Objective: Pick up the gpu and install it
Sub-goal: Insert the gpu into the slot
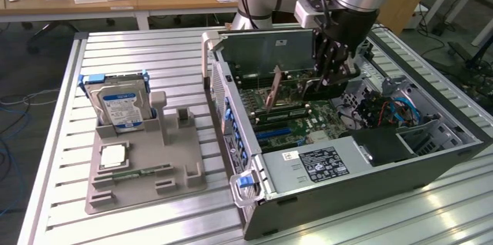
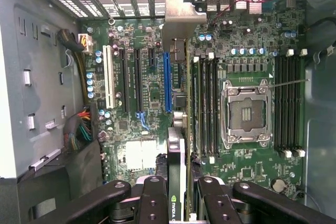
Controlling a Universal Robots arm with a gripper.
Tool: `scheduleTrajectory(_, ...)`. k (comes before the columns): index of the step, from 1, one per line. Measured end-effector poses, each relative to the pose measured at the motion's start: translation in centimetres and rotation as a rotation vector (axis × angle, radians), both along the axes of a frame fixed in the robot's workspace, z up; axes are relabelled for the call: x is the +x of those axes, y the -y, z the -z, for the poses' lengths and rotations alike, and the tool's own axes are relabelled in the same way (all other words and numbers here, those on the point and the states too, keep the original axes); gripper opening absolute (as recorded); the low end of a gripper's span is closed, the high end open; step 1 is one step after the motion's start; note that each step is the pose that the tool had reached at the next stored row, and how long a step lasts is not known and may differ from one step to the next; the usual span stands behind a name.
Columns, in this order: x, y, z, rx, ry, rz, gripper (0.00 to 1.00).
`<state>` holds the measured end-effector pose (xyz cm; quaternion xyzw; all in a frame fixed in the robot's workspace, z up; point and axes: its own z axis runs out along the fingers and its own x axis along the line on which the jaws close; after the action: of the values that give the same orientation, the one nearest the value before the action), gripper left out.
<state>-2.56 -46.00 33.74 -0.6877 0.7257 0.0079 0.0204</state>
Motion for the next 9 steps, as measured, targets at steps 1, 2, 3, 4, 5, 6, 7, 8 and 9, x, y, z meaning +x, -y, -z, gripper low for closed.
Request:
scheduleTrajectory(1, -0.02, 0.02, 0.03, 0.0002, 0.0001, 0.0, 0.27)
scheduleTrajectory(2, -0.04, 0.07, 0.06, 0.0003, 0.0002, 0.0, 0.27)
scheduleTrajectory(3, -0.06, 0.14, 0.08, 0.0003, 0.0002, 0.0, 0.27)
scheduleTrajectory(4, -0.09, 0.2, 0.11, 0.0002, 0.0002, 0.0, 0.27)
scheduleTrajectory(5, -0.11, 0.26, 0.14, 0.0003, 0.0001, 0.0, 0.27)
scheduleTrajectory(6, -0.13, 0.32, 0.16, 0.0003, 0.0001, 0.0, 0.27)
scheduleTrajectory(7, -0.15, 0.34, 0.21, 0.0004, 0.0002, 0.0, 0.27)
scheduleTrajectory(8, -0.19, 0.34, 0.3, 0.0003, 0.0001, -0.001, 0.27)
scheduleTrajectory(9, -0.22, 0.34, 0.41, 0.0002, 0.0001, -0.001, 0.27)
